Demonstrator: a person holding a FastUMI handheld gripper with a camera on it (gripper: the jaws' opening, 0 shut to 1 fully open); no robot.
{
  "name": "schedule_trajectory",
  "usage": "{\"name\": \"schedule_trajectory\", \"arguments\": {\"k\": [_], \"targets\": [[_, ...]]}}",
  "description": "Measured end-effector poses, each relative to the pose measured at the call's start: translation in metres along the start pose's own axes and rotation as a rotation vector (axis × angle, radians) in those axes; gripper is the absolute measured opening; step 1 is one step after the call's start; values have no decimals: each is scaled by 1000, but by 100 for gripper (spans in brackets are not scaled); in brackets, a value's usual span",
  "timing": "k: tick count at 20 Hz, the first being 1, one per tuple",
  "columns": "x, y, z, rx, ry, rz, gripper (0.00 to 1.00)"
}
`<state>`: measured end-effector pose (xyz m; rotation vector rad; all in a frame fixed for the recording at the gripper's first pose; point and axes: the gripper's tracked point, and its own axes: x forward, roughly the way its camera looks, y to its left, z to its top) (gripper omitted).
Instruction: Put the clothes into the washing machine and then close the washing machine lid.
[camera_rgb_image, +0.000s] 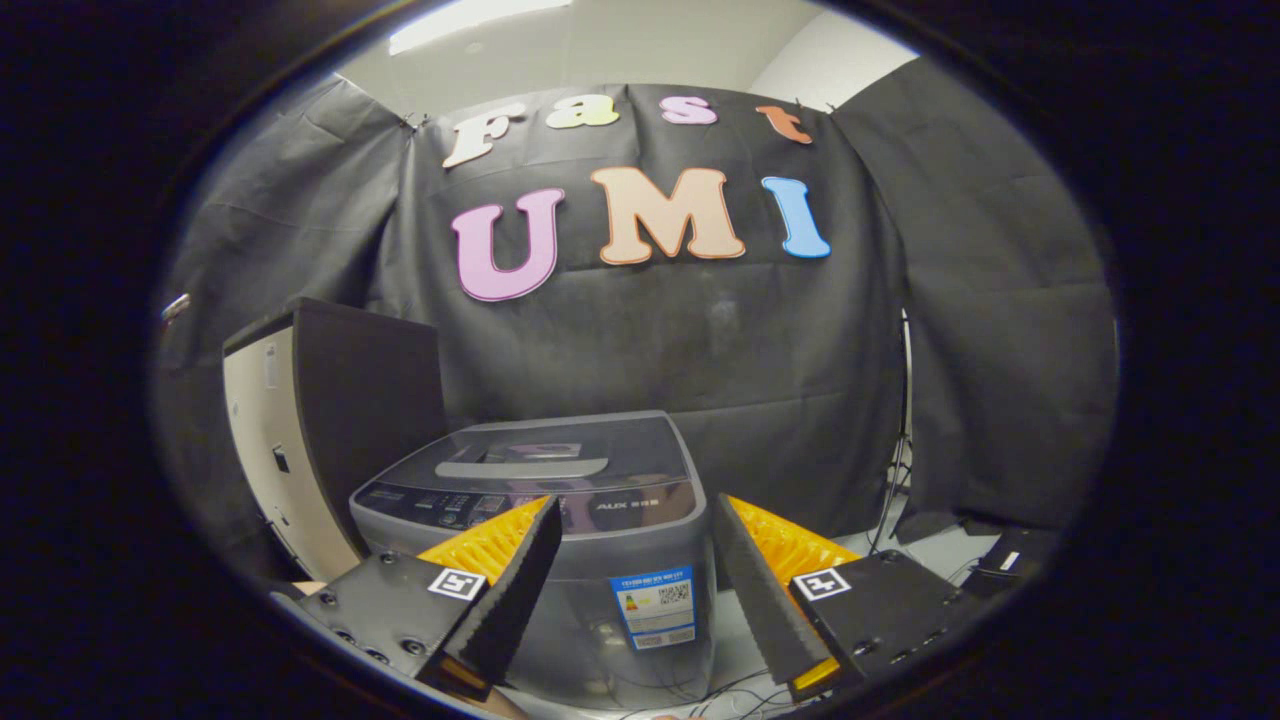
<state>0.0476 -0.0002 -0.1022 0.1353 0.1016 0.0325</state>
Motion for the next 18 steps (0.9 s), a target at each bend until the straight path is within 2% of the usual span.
{"name": "schedule_trajectory", "arguments": {"k": [7,18], "targets": [[-4,-7,5,32,-21,-17,96],[-6,-8,6,3,-30,-34,96]]}}
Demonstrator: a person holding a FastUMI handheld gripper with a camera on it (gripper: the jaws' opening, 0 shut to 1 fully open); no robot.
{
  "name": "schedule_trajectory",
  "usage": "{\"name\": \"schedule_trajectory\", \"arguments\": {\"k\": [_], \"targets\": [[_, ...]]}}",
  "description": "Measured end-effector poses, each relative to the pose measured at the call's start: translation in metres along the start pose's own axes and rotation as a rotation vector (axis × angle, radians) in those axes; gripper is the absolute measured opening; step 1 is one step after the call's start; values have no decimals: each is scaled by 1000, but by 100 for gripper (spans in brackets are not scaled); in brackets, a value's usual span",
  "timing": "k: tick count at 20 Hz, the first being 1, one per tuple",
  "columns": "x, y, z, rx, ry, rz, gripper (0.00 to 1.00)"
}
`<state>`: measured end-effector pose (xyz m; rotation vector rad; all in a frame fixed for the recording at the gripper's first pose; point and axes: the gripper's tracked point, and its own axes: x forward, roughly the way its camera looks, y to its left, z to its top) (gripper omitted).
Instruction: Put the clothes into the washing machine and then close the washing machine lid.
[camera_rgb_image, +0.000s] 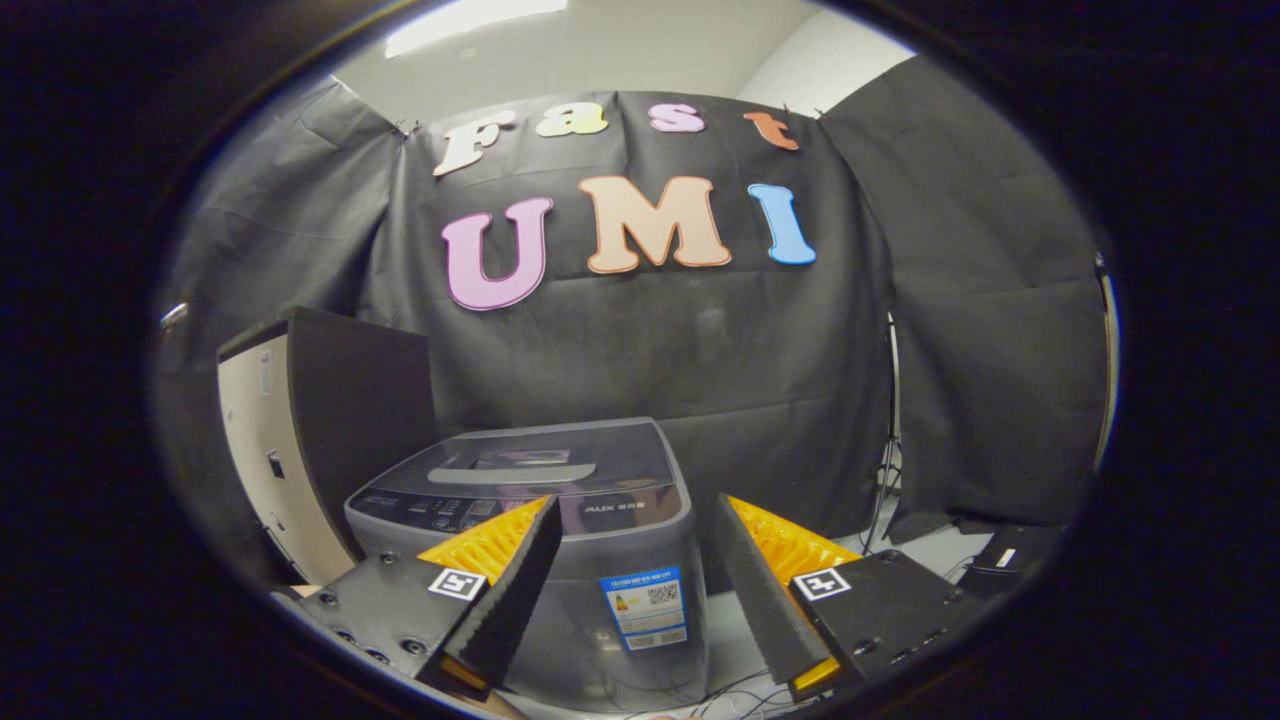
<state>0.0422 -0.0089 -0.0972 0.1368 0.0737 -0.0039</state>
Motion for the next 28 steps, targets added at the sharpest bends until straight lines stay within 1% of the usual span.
{"name": "schedule_trajectory", "arguments": {"k": [4,10,28], "targets": [[1,0,0,2,-4,0,96],[0,13,-6,-52,8,37,96],[-1,14,-6,-52,9,40,96]]}}
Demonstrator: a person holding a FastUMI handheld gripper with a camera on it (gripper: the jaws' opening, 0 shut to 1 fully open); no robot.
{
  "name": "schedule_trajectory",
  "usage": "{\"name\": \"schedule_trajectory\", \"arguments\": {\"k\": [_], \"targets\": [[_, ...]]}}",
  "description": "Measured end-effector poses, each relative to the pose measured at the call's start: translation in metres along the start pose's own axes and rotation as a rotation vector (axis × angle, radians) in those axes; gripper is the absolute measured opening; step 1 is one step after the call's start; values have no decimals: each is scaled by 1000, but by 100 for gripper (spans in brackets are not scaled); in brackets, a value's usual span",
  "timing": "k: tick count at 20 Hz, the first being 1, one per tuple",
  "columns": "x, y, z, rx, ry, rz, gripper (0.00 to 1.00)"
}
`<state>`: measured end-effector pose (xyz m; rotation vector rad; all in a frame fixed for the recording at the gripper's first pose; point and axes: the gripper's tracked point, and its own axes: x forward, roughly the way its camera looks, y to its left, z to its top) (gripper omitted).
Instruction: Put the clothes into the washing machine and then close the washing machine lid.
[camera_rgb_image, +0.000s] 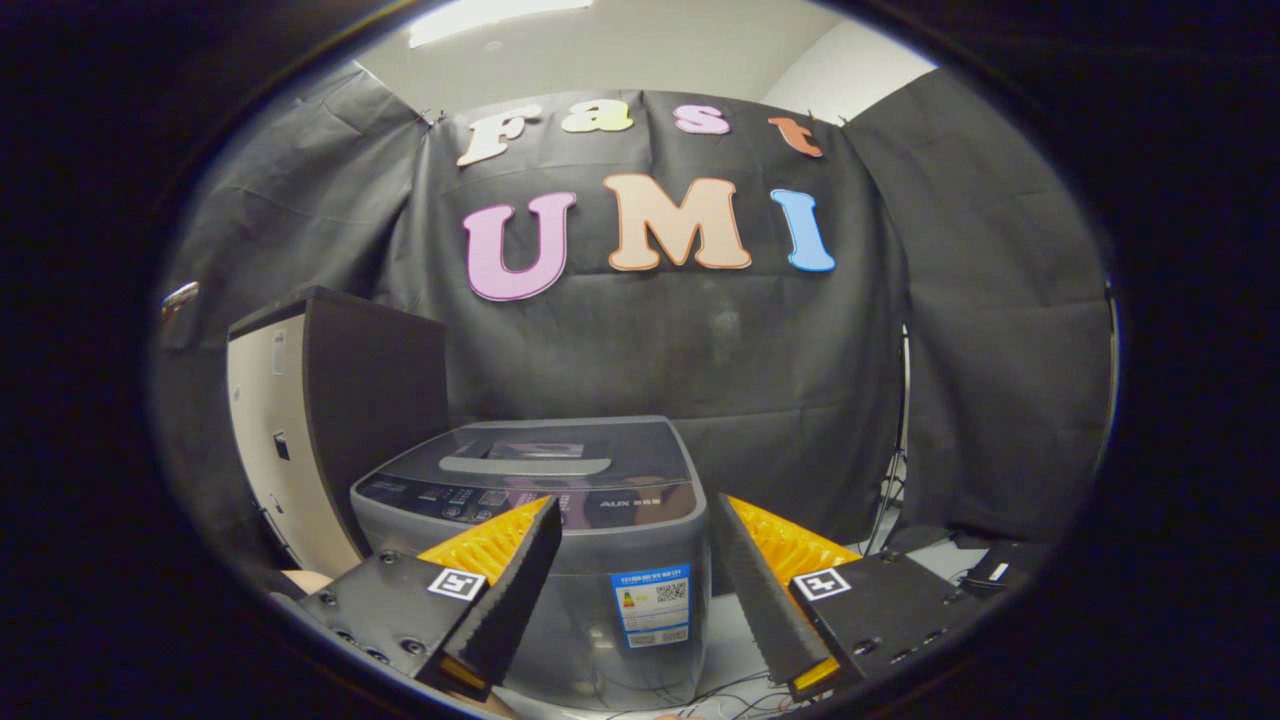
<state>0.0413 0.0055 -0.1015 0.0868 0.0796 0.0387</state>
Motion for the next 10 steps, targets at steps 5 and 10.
{"name": "schedule_trajectory", "arguments": {"k": [5,10], "targets": [[-12,4,-4,12,29,26,96],[-19,5,-9,15,41,31,96]]}}
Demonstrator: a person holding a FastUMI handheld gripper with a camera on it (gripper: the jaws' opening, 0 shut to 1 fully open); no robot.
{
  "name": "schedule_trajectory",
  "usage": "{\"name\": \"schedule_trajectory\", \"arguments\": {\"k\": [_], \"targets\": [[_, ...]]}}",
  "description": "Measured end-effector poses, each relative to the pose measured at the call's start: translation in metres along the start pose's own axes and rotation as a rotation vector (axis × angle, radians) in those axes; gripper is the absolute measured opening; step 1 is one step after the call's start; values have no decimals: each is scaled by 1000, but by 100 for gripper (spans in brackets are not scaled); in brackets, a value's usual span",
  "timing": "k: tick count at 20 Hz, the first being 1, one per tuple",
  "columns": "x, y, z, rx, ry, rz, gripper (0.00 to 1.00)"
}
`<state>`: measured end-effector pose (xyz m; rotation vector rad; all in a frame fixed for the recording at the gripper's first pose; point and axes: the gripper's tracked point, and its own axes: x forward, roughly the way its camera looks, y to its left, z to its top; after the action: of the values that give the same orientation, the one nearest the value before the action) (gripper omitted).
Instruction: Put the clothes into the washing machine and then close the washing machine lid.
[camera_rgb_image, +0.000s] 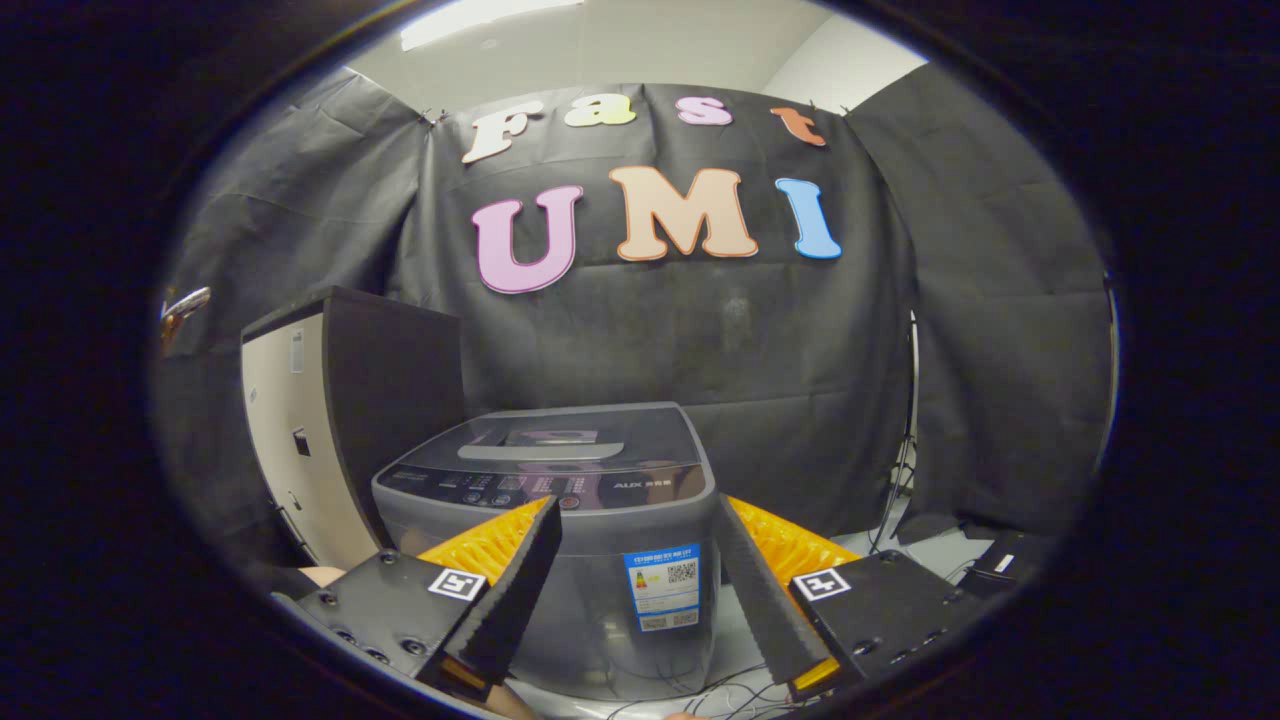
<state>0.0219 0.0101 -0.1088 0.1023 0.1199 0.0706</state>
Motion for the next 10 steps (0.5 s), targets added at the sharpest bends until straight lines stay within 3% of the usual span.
{"name": "schedule_trajectory", "arguments": {"k": [10], "targets": [[-18,0,2,8,-5,4,96]]}}
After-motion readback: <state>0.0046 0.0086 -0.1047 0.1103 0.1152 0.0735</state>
